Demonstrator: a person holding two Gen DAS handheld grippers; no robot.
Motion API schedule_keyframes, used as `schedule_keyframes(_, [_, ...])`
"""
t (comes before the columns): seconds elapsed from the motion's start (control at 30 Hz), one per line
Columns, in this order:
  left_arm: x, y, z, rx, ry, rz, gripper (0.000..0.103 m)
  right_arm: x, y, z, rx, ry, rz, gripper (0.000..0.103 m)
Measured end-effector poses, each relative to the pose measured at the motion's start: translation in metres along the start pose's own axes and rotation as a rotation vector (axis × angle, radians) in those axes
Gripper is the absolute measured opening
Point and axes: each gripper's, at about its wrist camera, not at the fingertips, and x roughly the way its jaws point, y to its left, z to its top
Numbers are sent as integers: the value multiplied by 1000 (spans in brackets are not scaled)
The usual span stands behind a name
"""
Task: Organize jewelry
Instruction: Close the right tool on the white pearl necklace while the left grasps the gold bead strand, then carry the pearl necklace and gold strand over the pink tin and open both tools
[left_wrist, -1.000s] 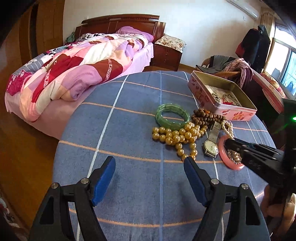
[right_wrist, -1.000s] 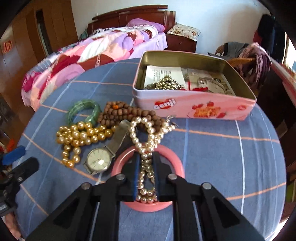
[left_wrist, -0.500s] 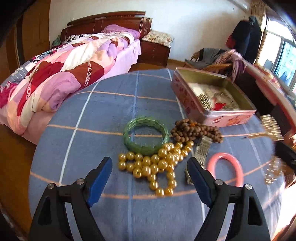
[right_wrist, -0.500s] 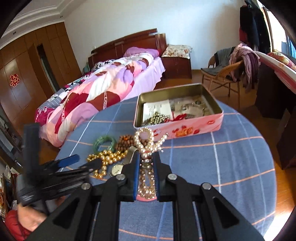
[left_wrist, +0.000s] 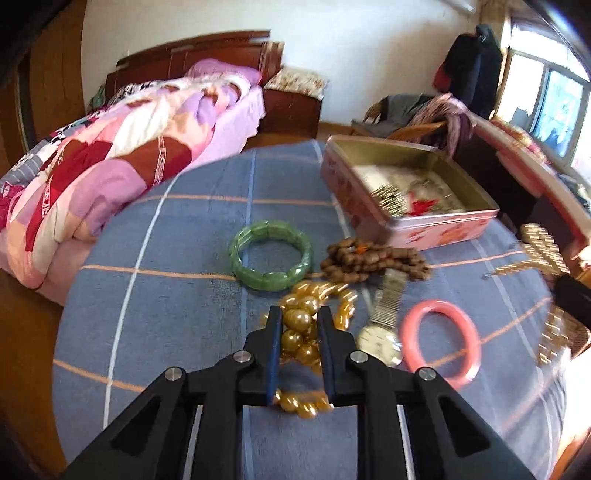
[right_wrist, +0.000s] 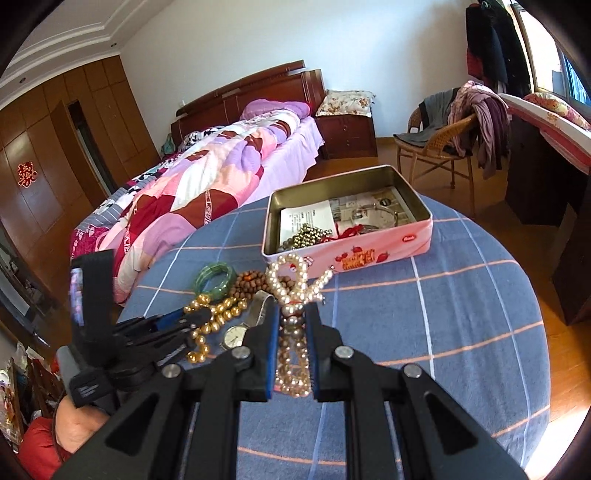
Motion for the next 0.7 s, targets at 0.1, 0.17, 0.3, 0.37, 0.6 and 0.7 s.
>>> schedule_keyframes(0.1, [-23, -2, -7, -1, -46, -37, 10, -6, 0, 0, 5, -13, 7, 16])
schedule_keyframes(0.17, [-41, -2, -11, -14, -78, -67, 10, -10, -1, 0, 15, -21, 13, 16])
schedule_keyframes(0.3, [-70, -8, -14, -4, -137, -89, 10, -21, 2, -1, 17, -44, 19, 16])
schedule_keyframes(0.37, [-84, -13, -16, 11, -162, -91, 10, -27, 4, -3, 13, -54, 21, 16])
schedule_keyframes(0.6, [-118, -25, -14, 35, -219, -122, 10, -51, 9, -6, 0, -97, 21, 17])
schedule_keyframes(0.7, [-124, -29, -17, 42, -231, -134, 10, -59, 10, -8, -4, -113, 17, 17])
